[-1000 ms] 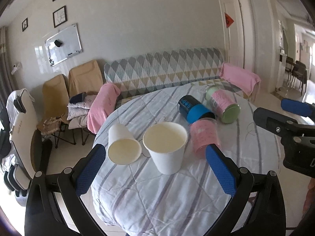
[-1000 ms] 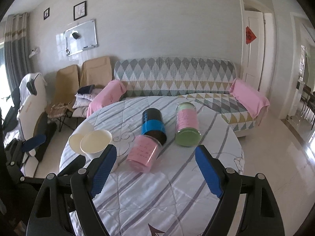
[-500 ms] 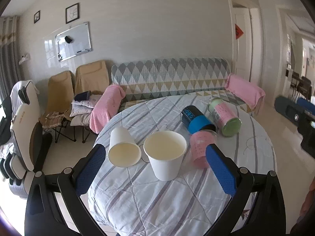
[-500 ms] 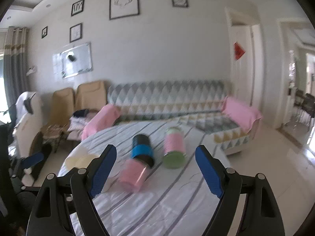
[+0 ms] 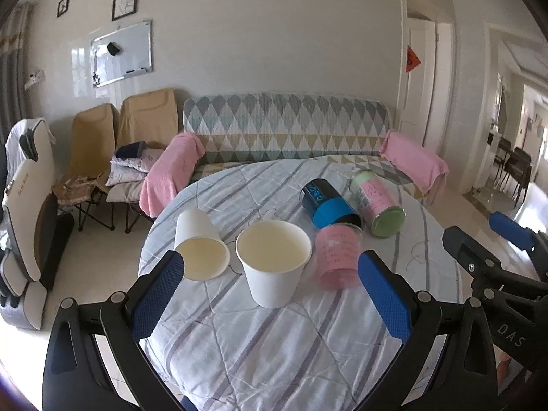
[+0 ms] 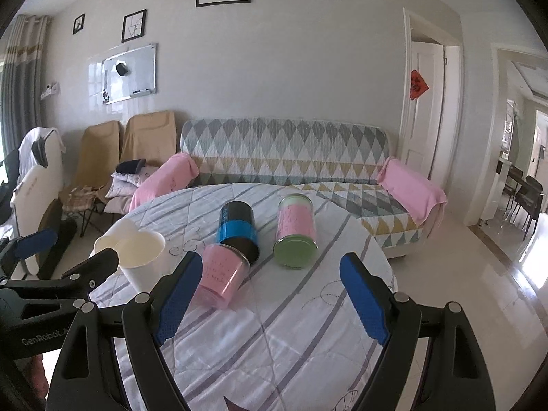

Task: Flip cup upright

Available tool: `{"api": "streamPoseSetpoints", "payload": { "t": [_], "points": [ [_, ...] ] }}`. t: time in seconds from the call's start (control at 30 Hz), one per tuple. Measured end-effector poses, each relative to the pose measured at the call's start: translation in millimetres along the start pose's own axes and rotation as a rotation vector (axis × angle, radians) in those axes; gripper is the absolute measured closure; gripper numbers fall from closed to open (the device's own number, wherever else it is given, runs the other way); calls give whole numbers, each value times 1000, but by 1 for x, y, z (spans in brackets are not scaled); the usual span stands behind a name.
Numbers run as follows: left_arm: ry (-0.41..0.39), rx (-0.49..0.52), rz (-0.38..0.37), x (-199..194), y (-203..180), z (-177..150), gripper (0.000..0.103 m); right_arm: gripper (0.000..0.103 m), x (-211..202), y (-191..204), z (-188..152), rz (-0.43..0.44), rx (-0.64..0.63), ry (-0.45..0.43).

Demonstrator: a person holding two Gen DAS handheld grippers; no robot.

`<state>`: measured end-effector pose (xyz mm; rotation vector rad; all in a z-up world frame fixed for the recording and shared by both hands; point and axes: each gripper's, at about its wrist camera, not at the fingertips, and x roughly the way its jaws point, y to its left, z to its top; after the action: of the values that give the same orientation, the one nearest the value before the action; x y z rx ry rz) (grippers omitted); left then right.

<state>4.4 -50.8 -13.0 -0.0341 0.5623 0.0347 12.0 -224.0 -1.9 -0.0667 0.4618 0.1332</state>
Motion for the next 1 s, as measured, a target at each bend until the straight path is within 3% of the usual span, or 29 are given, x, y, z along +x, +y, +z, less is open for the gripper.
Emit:
{"api": "streamPoseSetpoints", "payload": {
  "t": [0.3,0.43,1.0],
  "points": [
    [-21,4,-12,-2,-5,-1,0,19,-5,-7,0,27,29,-33],
    [-53,8,12,-6,-5,-1,0,19,-4,-4,0,41,27,-39],
    [-58,0,49,-3,-1,1,0,19,5,5,0,67,7,-23]
  ]
}}
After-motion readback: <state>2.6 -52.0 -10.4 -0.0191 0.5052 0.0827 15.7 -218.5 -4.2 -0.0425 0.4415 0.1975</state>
